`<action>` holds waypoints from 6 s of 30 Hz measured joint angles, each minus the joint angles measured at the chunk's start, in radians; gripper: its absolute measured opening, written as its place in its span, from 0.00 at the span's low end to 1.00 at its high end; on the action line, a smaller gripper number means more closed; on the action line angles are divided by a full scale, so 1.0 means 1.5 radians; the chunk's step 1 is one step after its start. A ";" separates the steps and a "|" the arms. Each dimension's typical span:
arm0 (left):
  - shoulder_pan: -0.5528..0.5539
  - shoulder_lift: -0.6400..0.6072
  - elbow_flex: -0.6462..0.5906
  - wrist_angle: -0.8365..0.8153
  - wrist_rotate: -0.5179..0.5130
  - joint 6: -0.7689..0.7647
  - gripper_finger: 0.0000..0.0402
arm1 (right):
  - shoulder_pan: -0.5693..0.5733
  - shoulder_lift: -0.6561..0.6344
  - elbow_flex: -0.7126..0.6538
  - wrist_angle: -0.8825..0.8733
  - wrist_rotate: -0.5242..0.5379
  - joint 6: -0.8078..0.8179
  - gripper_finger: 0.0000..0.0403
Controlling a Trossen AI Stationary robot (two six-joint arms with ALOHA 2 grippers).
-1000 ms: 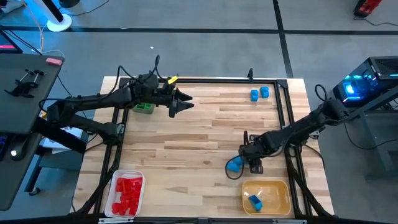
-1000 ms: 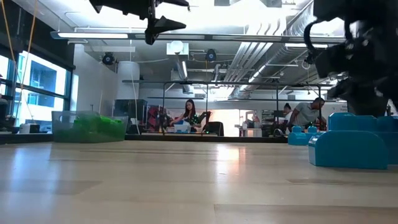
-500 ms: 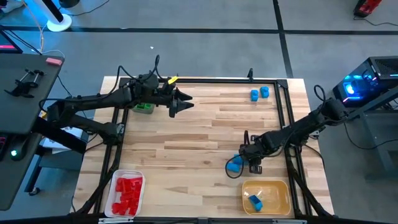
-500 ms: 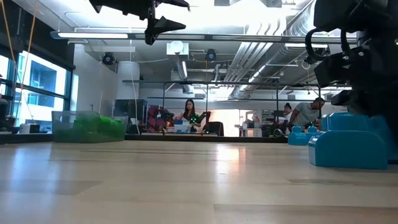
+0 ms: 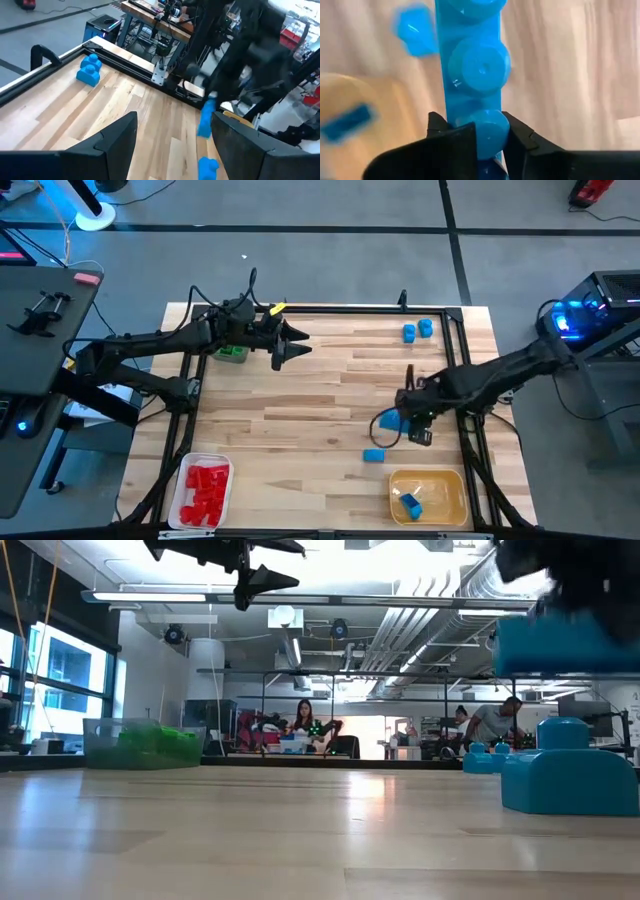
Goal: Sort blocks
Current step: Put the blue game piece into the yellow bin
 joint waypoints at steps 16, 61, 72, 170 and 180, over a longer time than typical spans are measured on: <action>0.001 0.000 0.000 -0.017 -0.089 0.051 0.60 | 0.296 0.021 -0.020 0.248 -0.185 0.405 0.07; 0.001 0.000 0.000 -0.035 -0.119 0.033 0.60 | 0.052 0.340 0.087 0.285 -0.030 -0.156 0.52; 0.001 0.001 0.000 -0.059 -0.120 0.033 0.60 | 0.053 0.388 0.053 0.301 -0.015 -0.148 0.52; 0.039 0.007 0.000 -0.041 -0.148 0.010 0.60 | -0.218 0.072 -0.074 0.063 0.063 0.057 0.10; 0.039 0.029 0.000 -0.058 -0.148 0.016 0.60 | 0.047 -0.020 -0.014 0.115 -0.115 0.297 0.02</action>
